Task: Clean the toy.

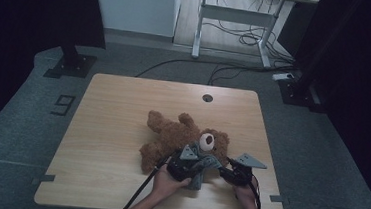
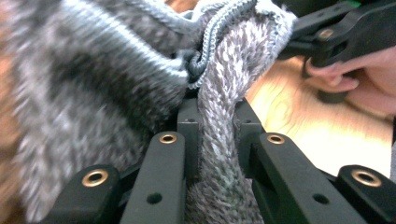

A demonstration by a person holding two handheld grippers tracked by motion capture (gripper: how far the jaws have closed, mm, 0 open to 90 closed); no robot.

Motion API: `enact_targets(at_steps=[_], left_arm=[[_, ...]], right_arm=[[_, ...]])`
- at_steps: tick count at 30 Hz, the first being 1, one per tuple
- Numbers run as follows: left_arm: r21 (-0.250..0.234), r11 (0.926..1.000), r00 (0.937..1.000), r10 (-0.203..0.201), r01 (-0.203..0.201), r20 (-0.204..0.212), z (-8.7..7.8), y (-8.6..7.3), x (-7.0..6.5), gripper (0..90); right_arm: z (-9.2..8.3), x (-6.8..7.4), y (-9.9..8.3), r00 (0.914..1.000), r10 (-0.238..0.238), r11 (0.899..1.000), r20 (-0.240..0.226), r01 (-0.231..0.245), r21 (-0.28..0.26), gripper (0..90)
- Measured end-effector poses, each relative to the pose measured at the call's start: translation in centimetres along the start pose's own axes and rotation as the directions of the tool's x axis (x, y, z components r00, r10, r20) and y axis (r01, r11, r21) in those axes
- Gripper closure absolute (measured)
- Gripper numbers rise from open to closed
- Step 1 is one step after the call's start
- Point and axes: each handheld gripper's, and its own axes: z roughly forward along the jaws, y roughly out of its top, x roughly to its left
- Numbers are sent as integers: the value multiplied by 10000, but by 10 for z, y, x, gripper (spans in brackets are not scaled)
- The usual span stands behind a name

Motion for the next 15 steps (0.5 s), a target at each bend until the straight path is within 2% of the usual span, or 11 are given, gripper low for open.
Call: enact_targets(at_steps=[3,4,5,8,15], left_arm=[[-110,9999,10000,-91,91,-17,-8,-3,4,777],[-289,9995,9999,-146,144,-69,-18,-4,8,776],[-289,9995,9999,-146,144,-69,-18,-4,8,776],[-520,9980,9990,-367,355,-237,-34,-7,19,776],[-694,9958,9981,-602,589,-159,-51,-22,30,775]], right_arm=[[0,0,0,10000,-33,10000,-13,33,0,567],[0,0,0,10000,-42,10000,-28,42,3,566],[0,0,0,10000,-42,10000,-28,42,3,566],[0,-1,0,10000,-28,10000,-37,28,-9,566],[0,-1,0,10000,-39,10000,-54,39,5,567]])
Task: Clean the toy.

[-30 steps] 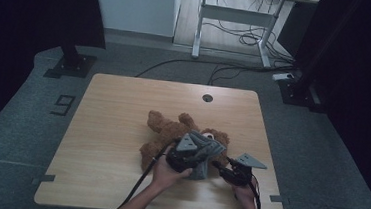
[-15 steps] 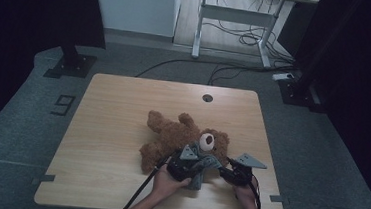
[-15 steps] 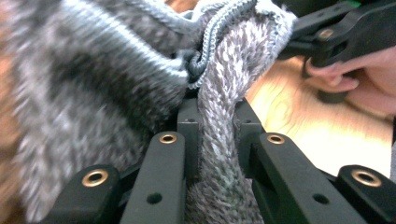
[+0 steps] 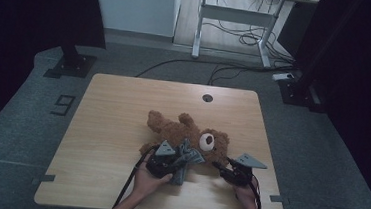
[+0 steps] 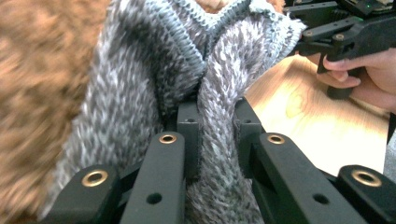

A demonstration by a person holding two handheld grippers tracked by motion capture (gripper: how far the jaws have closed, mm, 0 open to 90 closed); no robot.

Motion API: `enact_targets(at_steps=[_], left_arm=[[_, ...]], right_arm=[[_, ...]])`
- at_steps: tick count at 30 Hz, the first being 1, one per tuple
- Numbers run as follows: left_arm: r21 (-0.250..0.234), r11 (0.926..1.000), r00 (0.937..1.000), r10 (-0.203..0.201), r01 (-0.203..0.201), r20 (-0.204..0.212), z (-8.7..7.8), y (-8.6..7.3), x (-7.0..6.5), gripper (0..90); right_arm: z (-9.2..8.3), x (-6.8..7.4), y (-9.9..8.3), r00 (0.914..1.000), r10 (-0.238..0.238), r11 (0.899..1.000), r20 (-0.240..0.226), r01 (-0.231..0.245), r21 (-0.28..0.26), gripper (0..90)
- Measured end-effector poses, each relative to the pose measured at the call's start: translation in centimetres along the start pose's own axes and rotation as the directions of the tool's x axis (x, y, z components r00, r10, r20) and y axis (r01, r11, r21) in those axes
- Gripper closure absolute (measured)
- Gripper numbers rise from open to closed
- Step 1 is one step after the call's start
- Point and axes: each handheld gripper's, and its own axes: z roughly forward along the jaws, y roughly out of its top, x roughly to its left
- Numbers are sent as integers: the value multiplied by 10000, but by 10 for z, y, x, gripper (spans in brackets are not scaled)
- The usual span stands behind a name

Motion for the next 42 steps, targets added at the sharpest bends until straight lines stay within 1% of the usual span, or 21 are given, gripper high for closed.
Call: enact_targets(at_steps=[4,6,7,8,12,13,17,19,22,25,27,28,29,30,31,32,34,35,36,40,42], left_arm=[[-178,9996,9997,-212,210,-82,-17,-9,8,775],[-232,9992,9990,-336,329,-293,-26,-14,14,775],[-210,9990,9974,-418,407,-583,-35,-22,23,775],[-210,9990,9974,-418,407,-583,-35,-22,23,775],[-139,9969,9922,-784,774,-972,-51,-38,41,775],[-175,9953,9898,-968,955,-1046,-58,-46,49,775],[-182,9935,9866,-1135,1122,-1170,-66,-55,55,775],[-135,9946,9843,-1039,1031,-1429,-70,-57,56,774],[-225,9943,9838,-1062,1040,-1443,-75,-58,57,774],[-487,9932,9852,-1110,1054,-1308,-77,-56,54,773],[-607,9936,9868,-1018,948,-1258,-78,-53,50,773],[-736,9928,9882,-1028,948,-1133,-78,-50,47,773],[-903,9920,9920,-958,884,-823,-76,-43,40,773],[-903,9920,9920,-958,884,-823,-76,-43,40,773],[-989,9936,9962,-615,551,-623,-68,-31,28,773],[-989,9936,9962,-615,551,-623,-68,-31,28,773],[-960,9948,9982,-390,346,-448,-59,-21,20,773],[-902,9958,9994,-168,139,-311,-46,-10,11,773],[-902,9958,9994,-168,139,-311,-46,-10,11,773],[-803,9963,9995,312,-311,3,-17,11,-9,773],[-590,9978,9991,333,-317,259,-2,17,-15,773]], right_arm=[[0,0,0,10000,-18,10000,-11,18,12,568],[0,0,0,10000,-12,10000,-13,12,13,568],[0,0,0,10000,-17,10000,-18,17,14,568],[0,0,0,10000,-17,10000,-18,17,14,568],[0,0,-1,10000,-21,10000,-27,21,16,567],[0,0,-1,10000,-25,10000,-40,26,13,568],[0,0,-1,10000,-52,10000,-46,52,20,568],[0,0,-1,10000,-20,10000,-58,20,2,568],[0,0,-1,10000,-6,10000,-61,6,2,569],[0,0,-1,10000,-2,10000,-63,2,6,568],[0,-1,-1,10000,6,10000,-66,-6,1,569],[0,-1,-1,10000,11,10000,-67,-11,4,569],[0,-1,-1,10000,38,10000,-73,-38,0,569],[0,-1,-1,10000,38,10000,-73,-38,0,569],[0,-1,-1,10000,49,10000,-76,-49,-2,569],[0,-1,-1,10000,49,10000,-76,-49,-2,569],[0,-1,-1,10000,45,10000,-73,-45,5,569],[0,-1,-1,10000,39,10000,-78,-39,12,569],[0,-1,-1,10000,39,10000,-78,-39,12,569],[0,-1,-1,10000,30,10000,-79,-30,14,569],[0,-1,-1,10000,24,10000,-86,-24,17,570]])
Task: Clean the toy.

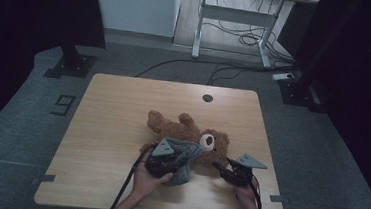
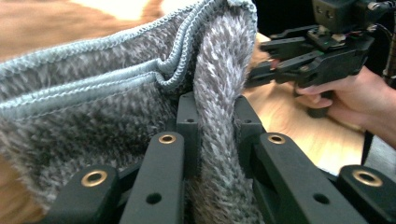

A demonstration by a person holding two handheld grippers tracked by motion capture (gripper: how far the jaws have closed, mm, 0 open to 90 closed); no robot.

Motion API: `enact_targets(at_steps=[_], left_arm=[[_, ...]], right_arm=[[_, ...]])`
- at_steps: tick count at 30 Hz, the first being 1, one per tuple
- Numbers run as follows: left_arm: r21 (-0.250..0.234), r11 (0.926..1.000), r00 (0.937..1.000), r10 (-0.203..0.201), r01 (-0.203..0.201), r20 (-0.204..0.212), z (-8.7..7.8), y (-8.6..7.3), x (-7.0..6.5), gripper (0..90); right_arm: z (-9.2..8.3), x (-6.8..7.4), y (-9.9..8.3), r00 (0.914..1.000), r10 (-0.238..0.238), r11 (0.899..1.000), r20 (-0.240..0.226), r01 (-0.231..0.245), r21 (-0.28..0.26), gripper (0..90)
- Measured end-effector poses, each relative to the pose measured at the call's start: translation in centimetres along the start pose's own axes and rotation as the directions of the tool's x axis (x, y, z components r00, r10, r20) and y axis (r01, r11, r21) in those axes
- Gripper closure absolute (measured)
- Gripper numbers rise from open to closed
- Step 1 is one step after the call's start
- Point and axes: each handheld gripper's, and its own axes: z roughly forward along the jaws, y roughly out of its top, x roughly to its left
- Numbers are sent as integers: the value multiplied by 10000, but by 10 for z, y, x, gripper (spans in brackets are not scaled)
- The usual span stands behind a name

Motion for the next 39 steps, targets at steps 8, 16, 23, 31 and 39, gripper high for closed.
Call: enact_targets(at_steps=[8,16,23,31,39], left_arm=[[763,9941,9969,-780,769,118,19,-24,16,773],[898,9869,9903,-1365,1337,260,-7,-46,39,772],[1117,9782,9844,-1724,1752,-343,-29,-63,57,773],[1264,9746,9795,-1721,1847,-1042,-45,-71,67,773],[621,9749,9706,-2046,2136,-1265,-78,-79,75,772]], right_arm=[[0,0,0,10000,-68,10000,-43,68,57,573],[0,0,0,10000,-65,10000,-35,65,53,574],[-1,0,0,10000,-81,9999,-46,81,67,575],[-1,0,0,9999,-143,9998,-47,143,101,575],[-1,0,0,9999,-152,9999,-73,153,77,575]])
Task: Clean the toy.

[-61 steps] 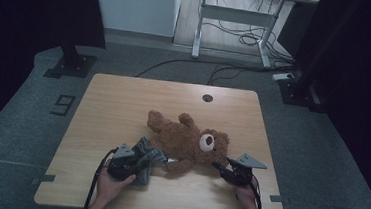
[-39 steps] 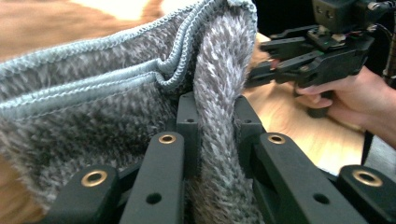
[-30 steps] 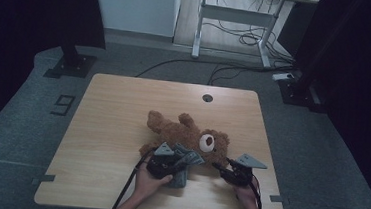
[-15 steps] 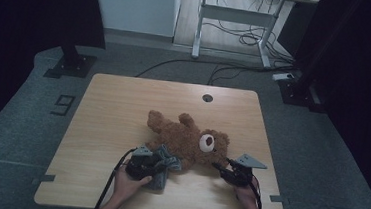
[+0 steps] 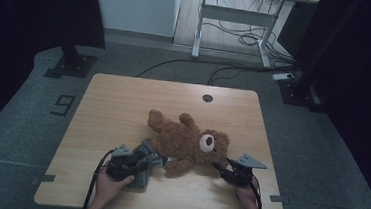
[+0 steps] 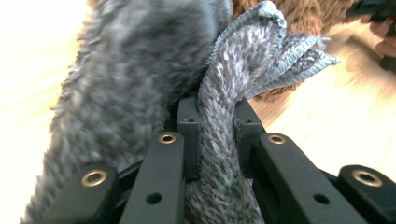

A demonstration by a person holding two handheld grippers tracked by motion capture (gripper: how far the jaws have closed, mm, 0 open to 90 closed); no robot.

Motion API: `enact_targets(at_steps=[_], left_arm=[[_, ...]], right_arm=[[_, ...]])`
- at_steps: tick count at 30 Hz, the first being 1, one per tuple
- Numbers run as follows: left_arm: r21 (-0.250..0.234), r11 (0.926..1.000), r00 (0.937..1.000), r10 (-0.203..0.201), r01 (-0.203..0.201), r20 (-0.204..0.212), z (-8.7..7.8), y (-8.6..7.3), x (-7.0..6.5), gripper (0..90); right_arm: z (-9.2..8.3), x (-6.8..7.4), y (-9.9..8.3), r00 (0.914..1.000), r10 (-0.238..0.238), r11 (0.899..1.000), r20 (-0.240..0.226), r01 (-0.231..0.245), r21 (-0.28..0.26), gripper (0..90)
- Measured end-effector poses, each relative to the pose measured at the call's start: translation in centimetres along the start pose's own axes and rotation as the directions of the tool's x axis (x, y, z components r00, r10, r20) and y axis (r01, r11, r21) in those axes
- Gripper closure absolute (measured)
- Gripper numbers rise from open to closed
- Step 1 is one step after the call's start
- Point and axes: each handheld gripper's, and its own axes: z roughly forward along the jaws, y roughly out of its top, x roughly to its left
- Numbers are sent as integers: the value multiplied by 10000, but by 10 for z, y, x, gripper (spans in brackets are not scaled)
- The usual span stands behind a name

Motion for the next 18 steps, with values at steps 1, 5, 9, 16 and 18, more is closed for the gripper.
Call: enact_targets(at_steps=[1,5,9,16,18], left_arm=[[0,10000,10000,0,0,0,0,0,0,773],[-674,9974,9996,-261,267,93,-18,8,7,772],[-1278,9918,10000,-42,41,0,-31,28,5,773],[-1614,9840,9970,773,-757,38,-15,81,-22,774],[-1483,9831,9942,1080,-1070,-15,-4,99,-31,774]], right_arm=[[0,0,0,10000,0,10000,0,0,0,575],[0,0,0,10000,22,10000,16,-22,-18,576],[1,0,1,10000,69,10000,22,-69,-28,577],[2,-1,1,10000,59,10000,21,-59,-57,577],[1,-1,1,10000,64,10000,14,-64,-44,577]])
